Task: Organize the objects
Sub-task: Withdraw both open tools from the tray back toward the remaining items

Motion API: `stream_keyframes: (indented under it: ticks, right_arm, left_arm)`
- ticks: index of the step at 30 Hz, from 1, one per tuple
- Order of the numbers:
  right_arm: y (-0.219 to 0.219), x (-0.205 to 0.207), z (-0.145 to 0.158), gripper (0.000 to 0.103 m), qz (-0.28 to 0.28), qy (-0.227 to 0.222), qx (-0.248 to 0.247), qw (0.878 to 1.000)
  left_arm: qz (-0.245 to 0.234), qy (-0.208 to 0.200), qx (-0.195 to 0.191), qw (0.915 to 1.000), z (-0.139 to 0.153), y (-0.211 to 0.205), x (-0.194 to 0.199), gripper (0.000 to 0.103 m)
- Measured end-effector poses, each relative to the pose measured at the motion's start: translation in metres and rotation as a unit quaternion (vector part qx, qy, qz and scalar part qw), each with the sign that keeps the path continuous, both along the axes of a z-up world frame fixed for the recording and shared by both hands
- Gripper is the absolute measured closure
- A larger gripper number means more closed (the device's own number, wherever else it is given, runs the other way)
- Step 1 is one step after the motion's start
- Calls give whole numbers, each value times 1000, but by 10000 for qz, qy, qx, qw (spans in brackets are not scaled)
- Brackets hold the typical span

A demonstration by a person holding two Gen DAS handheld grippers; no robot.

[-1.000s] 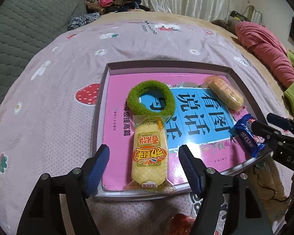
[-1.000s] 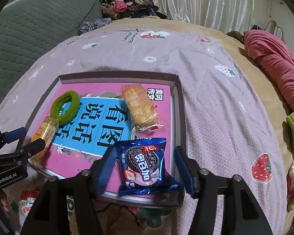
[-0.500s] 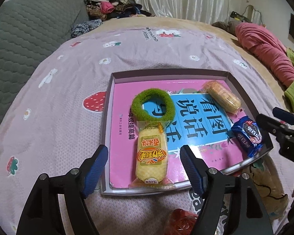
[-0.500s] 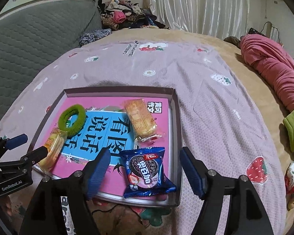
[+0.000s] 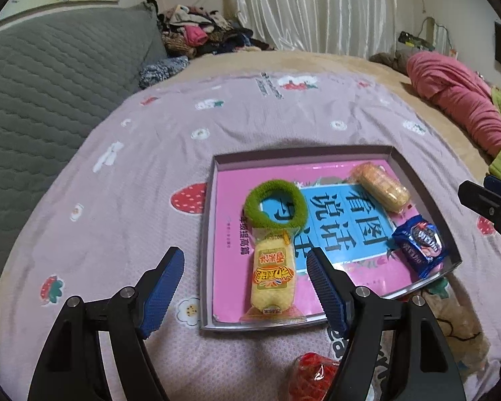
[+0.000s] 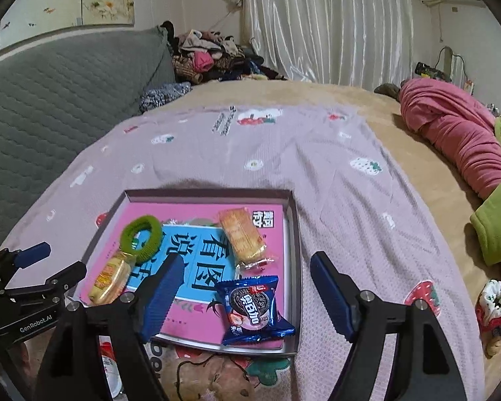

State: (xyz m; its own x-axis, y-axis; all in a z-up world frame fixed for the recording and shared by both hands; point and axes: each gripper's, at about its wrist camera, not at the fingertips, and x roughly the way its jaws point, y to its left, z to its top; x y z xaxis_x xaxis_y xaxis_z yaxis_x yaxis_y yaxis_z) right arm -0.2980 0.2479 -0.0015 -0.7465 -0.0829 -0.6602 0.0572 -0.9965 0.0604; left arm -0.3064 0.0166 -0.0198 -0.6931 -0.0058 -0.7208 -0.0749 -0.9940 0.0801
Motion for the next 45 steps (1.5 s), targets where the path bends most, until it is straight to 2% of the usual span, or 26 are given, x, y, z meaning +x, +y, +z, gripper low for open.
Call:
stream_keyframes:
  ticks: [6,12,22,30,39,45]
  right_arm:
    - [-5,12,16,22,35,263,6,9996]
    - [-12,25,32,21,65,440,26,9990]
    - [-13,77,69,12,-46,883,-33,9961]
    - [-5,117,87,11,-157,784,129,9967]
    - [-10,159,119,8,-98,889,233,9957]
    - [-12,188,132,5,-66,940,289,9951]
  left_arm:
    - [-72,256,53,9996,20,0,14,26]
    - [-105,344,123,9993,32,0,28,26]
    - [-21,494,353,9982,58,-10,71,26]
    - [-3,499,426,9978,78,-14,118,26]
    - [-29,698,390,9968,117,-13,165,26]
    - [-38,741,422,9964,132,-15,193,26]
